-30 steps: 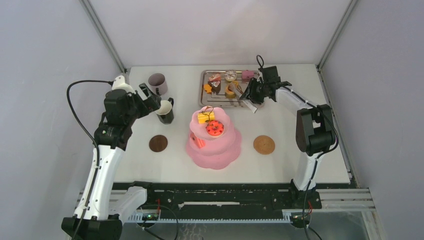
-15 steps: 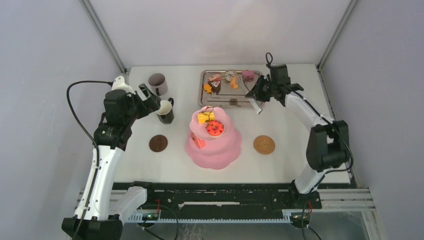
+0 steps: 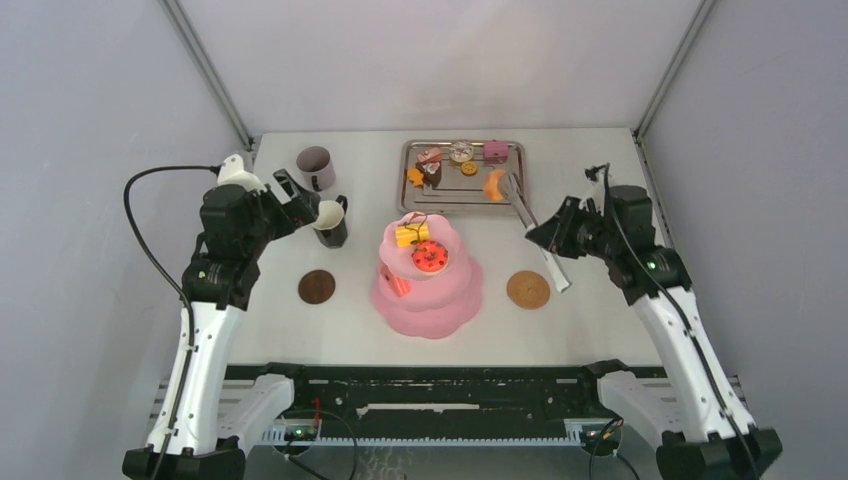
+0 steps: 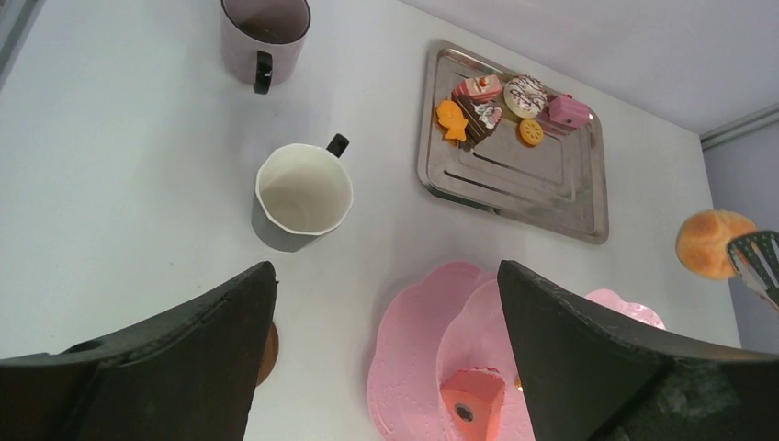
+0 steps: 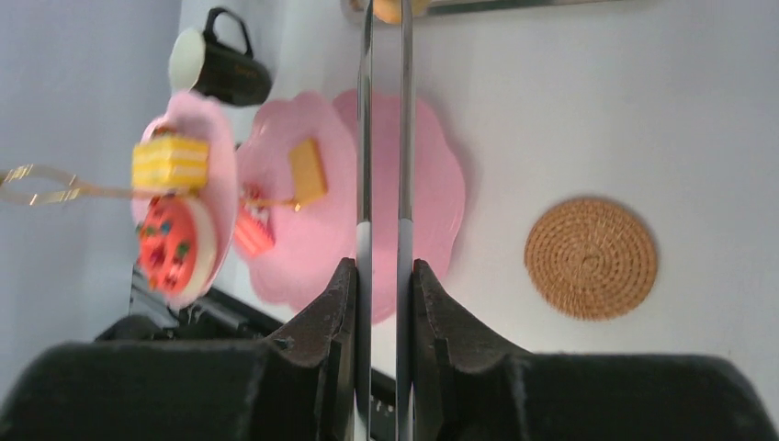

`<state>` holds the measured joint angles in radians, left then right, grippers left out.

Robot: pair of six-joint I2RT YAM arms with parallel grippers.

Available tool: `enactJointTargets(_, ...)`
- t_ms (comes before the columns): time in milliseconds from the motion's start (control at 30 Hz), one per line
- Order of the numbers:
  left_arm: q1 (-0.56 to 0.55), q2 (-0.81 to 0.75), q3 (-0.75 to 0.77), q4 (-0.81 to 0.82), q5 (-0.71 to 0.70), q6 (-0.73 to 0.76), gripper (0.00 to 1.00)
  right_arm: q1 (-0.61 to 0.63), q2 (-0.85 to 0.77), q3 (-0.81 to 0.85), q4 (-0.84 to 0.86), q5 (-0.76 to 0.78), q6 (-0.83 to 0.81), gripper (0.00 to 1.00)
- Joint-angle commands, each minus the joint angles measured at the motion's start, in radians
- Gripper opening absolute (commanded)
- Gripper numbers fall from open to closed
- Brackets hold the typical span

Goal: Serve the afternoon tea

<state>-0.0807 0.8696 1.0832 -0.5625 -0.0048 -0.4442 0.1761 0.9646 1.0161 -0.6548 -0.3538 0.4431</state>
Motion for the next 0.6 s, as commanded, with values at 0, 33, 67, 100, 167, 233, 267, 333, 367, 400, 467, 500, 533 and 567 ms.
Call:
enactJointTargets(0, 0.011, -0.021, 0.035, 0.051, 0.046, 0.004, 0.94, -0.003, -0.133, -0.011, -0.138, -0.098, -0.057, 0.06)
enactJointTargets(33, 0.010, -0.023, 0.038, 0.053, 0.049, 0.004, 0.94, -0.003, -0.160, -0.011, -0.158, -0.116, -0.054, 0.05)
enactJointTargets(67, 0.011, -0.024, 0.041, 0.052, 0.050, 0.003, 0.94, -0.003, -0.181, -0.011, -0.177, -0.151, -0.053, 0.04)
enactJointTargets(100, 0.010, -0.028, 0.041, 0.053, 0.050, 0.005, 0.94, -0.002, -0.195, -0.010, -0.193, -0.187, -0.047, 0.03)
enactJointTargets(167, 0.010, -0.034, 0.038, 0.052, 0.048, 0.003, 0.94, -0.001, -0.208, -0.013, -0.228, -0.248, -0.035, 0.03)
enactJointTargets(233, 0.011, -0.037, 0.034, 0.055, 0.052, 0.002, 0.94, 0.008, -0.211, -0.021, -0.267, -0.276, -0.031, 0.02)
enactJointTargets(267, 0.011, -0.037, 0.034, 0.056, 0.052, 0.001, 0.94, 0.015, -0.213, -0.025, -0.281, -0.279, -0.034, 0.02)
enactJointTargets(333, 0.010, -0.038, 0.032, 0.056, 0.054, -0.002, 0.94, 0.033, -0.224, -0.037, -0.296, -0.284, -0.036, 0.02)
enactJointTargets(367, 0.011, -0.041, 0.031, 0.057, 0.057, -0.005, 0.94, 0.039, -0.229, -0.044, -0.299, -0.290, -0.034, 0.02)
enactJointTargets(400, 0.011, -0.043, 0.028, 0.057, 0.059, -0.005, 0.94, 0.046, -0.233, -0.051, -0.302, -0.306, -0.031, 0.02)
enactJointTargets(467, 0.011, -0.049, 0.020, 0.060, 0.059, -0.007, 0.94, 0.063, -0.236, -0.066, -0.304, -0.324, -0.024, 0.02)
enactJointTargets(500, 0.011, -0.053, 0.016, 0.061, 0.057, -0.008, 0.94, 0.076, -0.238, -0.072, -0.301, -0.329, -0.019, 0.02)
enactJointTargets(533, 0.011, -0.055, 0.014, 0.060, 0.053, -0.008, 0.94, 0.088, -0.239, -0.080, -0.295, -0.328, -0.013, 0.02)
enactJointTargets(567, 0.010, -0.060, 0.012, 0.058, 0.045, -0.006, 0.94, 0.105, -0.239, -0.087, -0.291, -0.323, -0.008, 0.02)
